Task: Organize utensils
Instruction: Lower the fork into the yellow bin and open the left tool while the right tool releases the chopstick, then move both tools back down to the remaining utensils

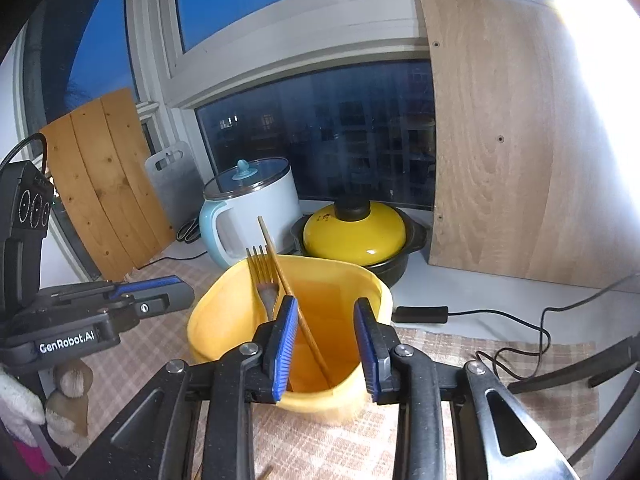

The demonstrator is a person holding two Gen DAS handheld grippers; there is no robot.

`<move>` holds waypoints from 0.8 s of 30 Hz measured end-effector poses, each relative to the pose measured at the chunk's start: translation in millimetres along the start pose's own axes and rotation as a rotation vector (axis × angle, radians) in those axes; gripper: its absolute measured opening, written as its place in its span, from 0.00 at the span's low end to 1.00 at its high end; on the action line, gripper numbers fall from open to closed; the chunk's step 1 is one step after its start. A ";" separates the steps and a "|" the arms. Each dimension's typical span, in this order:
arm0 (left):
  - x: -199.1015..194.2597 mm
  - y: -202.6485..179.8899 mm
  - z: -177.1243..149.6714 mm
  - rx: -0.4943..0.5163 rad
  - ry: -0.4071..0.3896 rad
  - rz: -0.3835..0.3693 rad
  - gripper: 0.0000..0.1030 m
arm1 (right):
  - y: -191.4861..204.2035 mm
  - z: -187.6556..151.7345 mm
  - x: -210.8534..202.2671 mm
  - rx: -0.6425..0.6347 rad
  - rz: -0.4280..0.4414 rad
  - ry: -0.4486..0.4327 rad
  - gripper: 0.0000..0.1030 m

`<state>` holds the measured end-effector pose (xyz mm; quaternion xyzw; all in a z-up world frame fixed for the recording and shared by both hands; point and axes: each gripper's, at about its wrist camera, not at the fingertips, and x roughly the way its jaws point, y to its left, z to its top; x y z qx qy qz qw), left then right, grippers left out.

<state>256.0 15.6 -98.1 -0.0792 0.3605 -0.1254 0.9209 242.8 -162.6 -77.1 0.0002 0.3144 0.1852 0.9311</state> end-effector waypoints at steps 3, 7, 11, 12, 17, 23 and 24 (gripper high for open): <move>-7.6 -0.1 -5.2 0.004 -0.001 0.000 0.13 | -0.1 -4.6 -10.2 0.007 0.000 -0.009 0.43; -18.2 -0.7 -16.6 0.017 0.002 0.000 0.13 | -0.8 -14.9 -25.8 0.022 0.006 -0.020 0.58; -29.6 -0.9 -30.4 0.019 0.015 0.004 0.13 | 0.8 -27.0 -43.0 0.021 0.018 -0.015 0.72; -32.6 -0.9 -34.4 0.019 0.019 0.005 0.19 | 2.0 -31.3 -48.3 0.014 0.023 -0.014 0.79; -44.8 -1.9 -57.9 0.027 0.046 0.004 0.37 | 2.8 -55.2 -68.6 -0.003 0.028 0.014 0.92; -54.2 0.9 -93.4 -0.017 0.116 -0.007 0.37 | -7.3 -86.0 -78.0 0.014 0.076 0.119 0.98; -55.3 1.7 -100.0 -0.031 0.129 -0.009 0.37 | -8.2 -91.0 -79.1 0.012 0.083 0.132 0.98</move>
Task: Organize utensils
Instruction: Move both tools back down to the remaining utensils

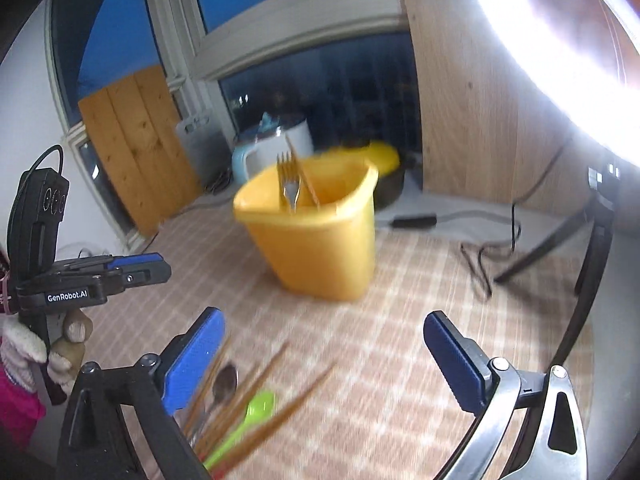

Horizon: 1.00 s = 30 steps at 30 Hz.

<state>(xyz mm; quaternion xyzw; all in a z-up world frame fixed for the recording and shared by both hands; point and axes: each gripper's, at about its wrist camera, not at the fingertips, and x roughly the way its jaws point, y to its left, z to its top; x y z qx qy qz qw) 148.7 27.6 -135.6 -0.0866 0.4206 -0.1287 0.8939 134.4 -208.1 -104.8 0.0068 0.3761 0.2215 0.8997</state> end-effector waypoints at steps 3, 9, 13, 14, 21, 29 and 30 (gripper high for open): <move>1.6 4.0 -19.2 -0.042 0.039 0.001 0.37 | -2.0 -13.3 -1.2 -0.002 0.029 0.037 0.98; 9.7 11.6 -54.7 -0.116 0.133 -0.023 0.37 | -6.5 -36.8 -3.0 0.039 0.059 0.095 0.98; 12.4 13.0 -69.9 -0.138 0.177 -0.060 0.37 | -13.8 -55.7 5.0 0.142 0.091 0.167 0.84; 13.9 12.8 -72.4 -0.140 0.188 -0.071 0.37 | -15.2 -60.3 8.9 0.173 0.108 0.192 0.82; 28.7 12.2 -82.9 -0.126 0.260 -0.150 0.37 | -9.5 -81.9 33.3 0.323 0.162 0.310 0.60; 43.9 21.0 -78.1 -0.097 0.290 -0.212 0.36 | 0.8 -91.6 64.0 0.466 0.117 0.387 0.34; 45.5 21.6 -78.0 -0.090 0.295 -0.219 0.36 | 3.1 -91.8 67.2 0.476 0.110 0.390 0.32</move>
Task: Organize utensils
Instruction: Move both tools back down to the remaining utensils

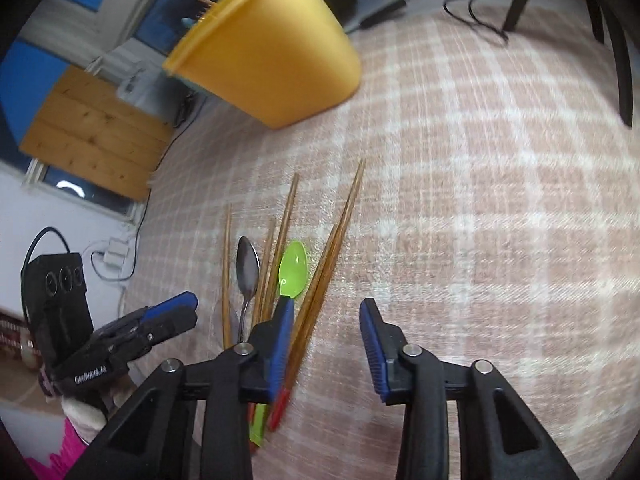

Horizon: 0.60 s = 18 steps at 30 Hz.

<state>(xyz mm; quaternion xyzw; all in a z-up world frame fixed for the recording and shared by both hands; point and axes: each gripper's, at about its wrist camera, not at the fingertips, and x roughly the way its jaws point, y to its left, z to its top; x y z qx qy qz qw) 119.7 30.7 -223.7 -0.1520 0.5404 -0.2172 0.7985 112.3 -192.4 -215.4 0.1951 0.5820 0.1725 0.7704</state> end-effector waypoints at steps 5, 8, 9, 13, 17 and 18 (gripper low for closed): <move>6.6 3.5 1.5 0.030 0.028 -0.025 0.36 | 12.8 0.7 17.1 0.017 -0.095 0.010 0.25; 10.9 2.3 3.6 0.057 0.037 -0.032 0.36 | 19.5 1.7 24.6 0.038 -0.137 0.011 0.21; 13.3 1.1 5.0 0.072 0.038 -0.028 0.36 | 21.1 2.2 25.6 0.048 -0.136 0.009 0.21; 16.6 1.8 10.2 0.091 0.043 -0.028 0.36 | 31.4 7.0 31.3 0.045 -0.184 0.014 0.16; 18.6 3.7 14.0 0.093 0.041 -0.029 0.35 | 39.5 12.6 38.4 0.012 -0.231 0.036 0.10; 19.1 3.5 15.1 0.096 0.039 -0.026 0.35 | 41.7 13.7 40.8 0.003 -0.235 0.043 0.09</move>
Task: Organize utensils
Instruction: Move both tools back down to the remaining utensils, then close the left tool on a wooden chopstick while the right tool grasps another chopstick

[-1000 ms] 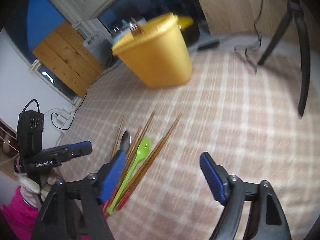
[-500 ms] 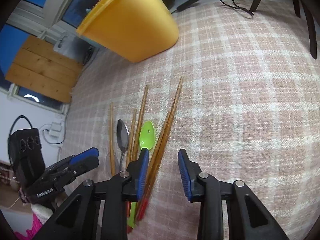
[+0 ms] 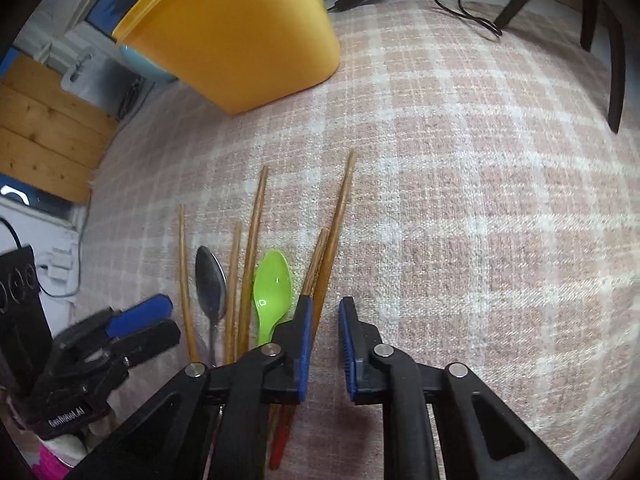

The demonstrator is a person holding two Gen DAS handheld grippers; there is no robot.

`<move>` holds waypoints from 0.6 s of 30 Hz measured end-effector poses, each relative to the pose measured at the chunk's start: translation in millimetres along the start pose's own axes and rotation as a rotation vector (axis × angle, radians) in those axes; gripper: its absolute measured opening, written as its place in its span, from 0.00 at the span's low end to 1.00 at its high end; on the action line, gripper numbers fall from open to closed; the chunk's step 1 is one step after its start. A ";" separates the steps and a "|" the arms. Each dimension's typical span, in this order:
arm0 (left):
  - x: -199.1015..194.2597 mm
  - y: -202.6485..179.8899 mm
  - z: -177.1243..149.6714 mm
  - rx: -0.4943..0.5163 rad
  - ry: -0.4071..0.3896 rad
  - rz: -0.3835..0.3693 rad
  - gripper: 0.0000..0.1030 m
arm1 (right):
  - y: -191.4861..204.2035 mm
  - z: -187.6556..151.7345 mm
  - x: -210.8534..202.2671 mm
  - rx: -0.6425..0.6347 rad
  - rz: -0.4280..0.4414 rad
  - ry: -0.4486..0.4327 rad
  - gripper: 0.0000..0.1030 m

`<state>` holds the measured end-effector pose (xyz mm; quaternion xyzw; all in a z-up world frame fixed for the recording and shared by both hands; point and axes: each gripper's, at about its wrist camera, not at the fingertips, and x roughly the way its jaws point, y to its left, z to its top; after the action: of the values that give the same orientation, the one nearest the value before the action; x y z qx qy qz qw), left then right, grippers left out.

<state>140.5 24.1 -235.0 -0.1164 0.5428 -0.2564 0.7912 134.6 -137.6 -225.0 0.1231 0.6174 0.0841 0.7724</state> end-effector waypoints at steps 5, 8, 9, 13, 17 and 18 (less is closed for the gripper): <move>5.0 -0.1 5.3 -0.010 -0.003 0.020 0.35 | 4.4 8.8 4.8 -0.015 0.003 0.030 0.07; 12.0 0.5 7.2 -0.024 0.010 0.034 0.28 | 5.6 16.0 4.9 -0.042 0.000 0.044 0.07; 14.7 0.6 7.6 -0.029 0.017 0.040 0.28 | 7.1 16.3 6.1 -0.049 -0.002 0.051 0.08; 26.6 0.9 8.4 -0.041 0.048 0.047 0.13 | 23.4 22.1 10.8 -0.121 -0.041 0.060 0.10; 31.0 4.7 7.9 -0.075 0.048 0.031 0.07 | 27.5 25.0 14.2 -0.140 -0.021 0.071 0.06; 30.5 5.2 7.3 -0.080 0.047 0.030 0.07 | 23.7 25.6 13.6 -0.128 -0.004 0.073 0.05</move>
<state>157.2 11.6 -259.1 -0.1337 0.5726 -0.2255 0.7768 163.2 -113.3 -225.4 0.0690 0.6388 0.1263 0.7558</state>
